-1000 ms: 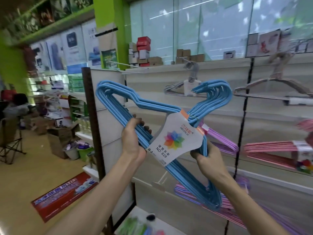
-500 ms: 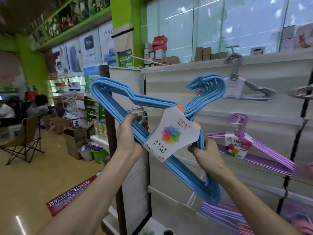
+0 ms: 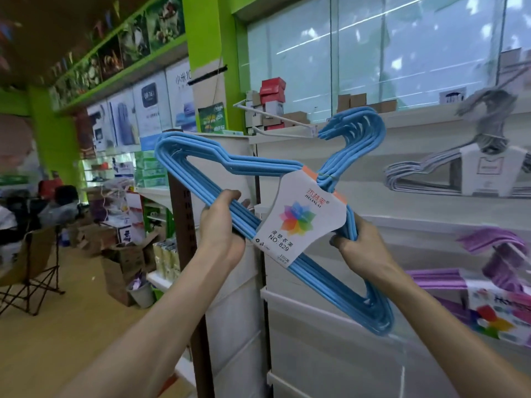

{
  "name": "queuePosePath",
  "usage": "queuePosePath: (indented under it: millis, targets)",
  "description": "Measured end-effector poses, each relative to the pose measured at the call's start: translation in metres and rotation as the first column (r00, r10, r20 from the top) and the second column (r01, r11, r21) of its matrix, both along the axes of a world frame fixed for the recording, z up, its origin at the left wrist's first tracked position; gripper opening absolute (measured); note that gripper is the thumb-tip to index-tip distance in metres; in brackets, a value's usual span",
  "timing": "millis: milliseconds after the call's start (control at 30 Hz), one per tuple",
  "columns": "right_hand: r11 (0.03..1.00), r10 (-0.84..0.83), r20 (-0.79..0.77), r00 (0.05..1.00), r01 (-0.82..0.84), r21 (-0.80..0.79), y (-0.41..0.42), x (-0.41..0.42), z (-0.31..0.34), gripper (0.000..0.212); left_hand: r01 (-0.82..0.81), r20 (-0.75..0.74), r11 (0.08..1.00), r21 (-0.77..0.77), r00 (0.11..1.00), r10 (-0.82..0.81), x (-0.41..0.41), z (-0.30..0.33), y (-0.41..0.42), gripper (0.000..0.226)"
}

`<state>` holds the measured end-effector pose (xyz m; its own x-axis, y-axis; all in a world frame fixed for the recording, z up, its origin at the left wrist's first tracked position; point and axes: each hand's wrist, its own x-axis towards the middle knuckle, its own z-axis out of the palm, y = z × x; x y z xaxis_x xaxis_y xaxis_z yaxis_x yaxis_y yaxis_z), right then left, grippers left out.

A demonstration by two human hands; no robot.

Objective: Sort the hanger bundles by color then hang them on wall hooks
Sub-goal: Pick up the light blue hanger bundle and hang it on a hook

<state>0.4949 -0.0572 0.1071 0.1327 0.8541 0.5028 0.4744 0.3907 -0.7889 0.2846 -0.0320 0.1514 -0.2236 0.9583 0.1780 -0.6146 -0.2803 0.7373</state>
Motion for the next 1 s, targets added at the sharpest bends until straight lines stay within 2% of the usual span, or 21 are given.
queuePosePath:
  millis: [100, 233, 433, 600, 767, 1000]
  targets:
    - [1.000, -0.014, 0.043, 0.999, 0.015, -0.017, 0.021, -0.001, 0.017, 0.033, 0.055, 0.050, 0.998, -0.005, 0.997, -0.055, -0.005, 0.009, 0.027, 0.008]
    - [0.994, -0.100, 0.163, 0.982, 0.107, -0.036, 0.043, -0.001, 0.044, 0.023, 0.139, 0.153, 0.990, -0.017, 0.979, -0.134, -0.007, 0.018, 0.062, 0.015]
    - [0.977, -0.196, 0.306, 0.932, 0.213, -0.024, 0.061, -0.005, 0.069, 0.030, 0.269, 0.264, 0.960, -0.076, 0.934, -0.240, -0.006, 0.014, 0.109, 0.035]
    - [0.953, -0.273, 0.400, 0.875, 0.301, -0.008, 0.072, -0.011, 0.098, 0.029, 0.361, 0.355, 0.928, -0.086, 0.882, -0.310, -0.003, 0.025, 0.134, 0.020]
    - [0.941, -0.291, 0.482, 0.826, 0.338, -0.011, 0.077, -0.022, 0.121, 0.023, 0.427, 0.432, 0.897, -0.115, 0.834, -0.342, -0.002, 0.027, 0.146, 0.020]
    - [0.922, -0.311, 0.543, 0.780, 0.386, -0.027, 0.087, -0.038, 0.131, 0.046, 0.493, 0.493, 0.861, -0.124, 0.784, -0.378, -0.003, 0.021, 0.156, 0.018]
